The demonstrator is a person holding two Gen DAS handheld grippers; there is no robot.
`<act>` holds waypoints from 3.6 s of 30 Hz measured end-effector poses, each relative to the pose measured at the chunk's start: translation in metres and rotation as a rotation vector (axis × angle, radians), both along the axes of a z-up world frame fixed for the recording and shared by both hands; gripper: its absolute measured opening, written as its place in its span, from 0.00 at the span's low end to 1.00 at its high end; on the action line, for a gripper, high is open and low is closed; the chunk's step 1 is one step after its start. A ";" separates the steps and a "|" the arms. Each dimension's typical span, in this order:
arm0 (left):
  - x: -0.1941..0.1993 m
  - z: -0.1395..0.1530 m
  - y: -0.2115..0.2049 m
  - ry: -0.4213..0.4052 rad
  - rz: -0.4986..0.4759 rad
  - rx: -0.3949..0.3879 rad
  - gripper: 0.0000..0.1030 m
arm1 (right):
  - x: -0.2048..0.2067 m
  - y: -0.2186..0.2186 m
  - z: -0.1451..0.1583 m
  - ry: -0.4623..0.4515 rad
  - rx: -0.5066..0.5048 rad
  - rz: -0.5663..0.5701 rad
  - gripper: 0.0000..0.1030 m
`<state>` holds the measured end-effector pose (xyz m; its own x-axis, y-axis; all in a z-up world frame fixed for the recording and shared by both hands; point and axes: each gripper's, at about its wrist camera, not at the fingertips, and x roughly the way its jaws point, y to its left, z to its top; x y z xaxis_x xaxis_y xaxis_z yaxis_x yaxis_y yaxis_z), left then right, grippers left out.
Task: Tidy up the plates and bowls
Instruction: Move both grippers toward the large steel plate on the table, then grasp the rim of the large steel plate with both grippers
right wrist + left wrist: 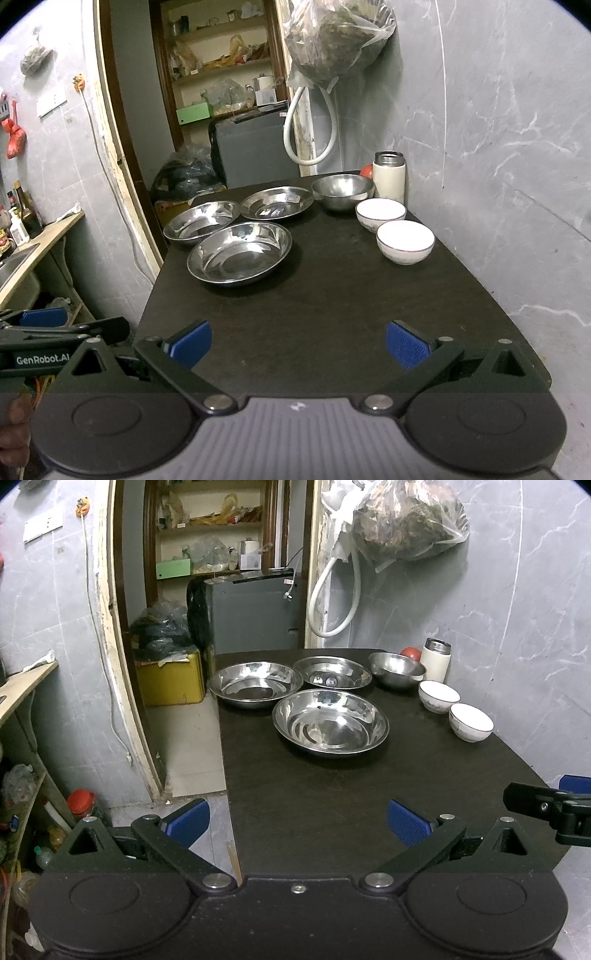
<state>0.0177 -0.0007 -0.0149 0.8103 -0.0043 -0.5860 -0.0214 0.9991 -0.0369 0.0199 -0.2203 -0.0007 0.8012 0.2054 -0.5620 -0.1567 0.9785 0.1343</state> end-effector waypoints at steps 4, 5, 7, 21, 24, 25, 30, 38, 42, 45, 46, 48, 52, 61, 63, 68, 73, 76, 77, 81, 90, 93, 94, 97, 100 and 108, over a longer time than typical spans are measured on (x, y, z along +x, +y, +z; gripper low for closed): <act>0.002 -0.001 0.001 0.017 0.003 0.000 0.99 | 0.004 0.002 -0.002 0.009 -0.001 0.002 1.00; 0.003 -0.001 0.002 0.024 0.007 0.002 0.99 | 0.004 0.002 -0.002 0.011 -0.002 0.003 1.00; 0.005 -0.002 0.003 0.047 0.024 0.024 0.99 | 0.008 0.003 -0.004 0.017 0.001 0.010 1.00; 0.023 -0.001 0.036 0.146 0.095 -0.062 0.99 | 0.064 0.024 -0.010 0.041 -0.025 0.182 1.00; 0.036 -0.006 0.039 0.188 0.091 -0.093 0.99 | 0.080 0.027 -0.013 0.059 -0.015 0.211 1.00; 0.041 -0.007 0.039 0.204 0.093 -0.095 0.99 | 0.086 0.027 -0.014 0.064 -0.009 0.214 1.00; 0.063 -0.010 0.041 0.250 0.141 -0.097 0.99 | 0.110 0.029 -0.018 0.109 0.003 0.208 1.00; 0.104 -0.004 0.069 0.233 0.254 -0.079 0.99 | 0.140 0.038 -0.022 0.144 0.019 0.191 1.00; 0.136 0.000 0.090 0.208 0.264 -0.071 0.99 | 0.156 0.052 -0.022 0.141 0.017 0.188 1.00; 0.165 -0.003 0.107 0.189 0.240 -0.064 0.99 | 0.169 0.066 -0.020 0.118 0.005 0.180 1.00; 0.177 -0.005 0.113 0.180 0.220 -0.057 0.99 | 0.173 0.071 -0.019 0.109 -0.005 0.173 1.00; 0.198 -0.008 0.123 0.165 0.189 -0.041 0.99 | 0.183 0.082 -0.018 0.102 -0.021 0.149 1.00; 0.242 -0.010 0.144 0.133 0.138 -0.020 0.99 | 0.205 0.099 -0.019 0.092 -0.031 0.113 1.00; 0.311 -0.027 0.175 0.138 0.091 -0.028 0.99 | 0.253 0.136 -0.026 0.072 0.008 0.089 1.00; 0.319 -0.031 0.177 0.136 0.074 -0.038 0.98 | 0.262 0.143 -0.029 0.066 0.019 0.100 1.00; 0.332 -0.040 0.178 0.142 0.034 -0.055 0.92 | 0.280 0.155 -0.036 0.065 0.033 0.102 0.90; 0.338 -0.048 0.178 0.156 0.022 -0.080 0.83 | 0.294 0.165 -0.043 0.081 0.035 0.105 0.83; 0.339 -0.050 0.178 0.163 0.020 -0.102 0.78 | 0.302 0.169 -0.048 0.100 0.025 0.105 0.77; 0.340 -0.051 0.178 0.166 0.020 -0.106 0.74 | 0.305 0.171 -0.049 0.110 0.024 0.106 0.74; 0.345 -0.052 0.177 0.174 0.026 -0.122 0.59 | 0.314 0.176 -0.055 0.132 0.018 0.106 0.68; 0.353 -0.059 0.177 0.221 0.051 -0.146 0.32 | 0.327 0.185 -0.062 0.174 0.009 0.115 0.54; 0.354 -0.061 0.177 0.230 0.054 -0.150 0.25 | 0.331 0.186 -0.063 0.185 0.012 0.123 0.51; 0.354 -0.062 0.178 0.230 0.053 -0.155 0.24 | 0.333 0.186 -0.064 0.189 0.012 0.125 0.50; 0.356 -0.064 0.177 0.240 0.051 -0.156 0.17 | 0.337 0.185 -0.066 0.201 0.019 0.129 0.49; 0.357 -0.065 0.177 0.238 0.047 -0.167 0.16 | 0.340 0.185 -0.067 0.211 0.014 0.129 0.43; 0.353 -0.064 0.182 0.222 0.066 -0.180 0.11 | 0.342 0.186 -0.068 0.215 0.011 0.124 0.22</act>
<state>0.3706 0.1810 -0.0793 0.6641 -0.0760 -0.7437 -0.1137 0.9730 -0.2009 0.3621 -0.0343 -0.0686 0.6315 0.3016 -0.7143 -0.2422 0.9519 0.1877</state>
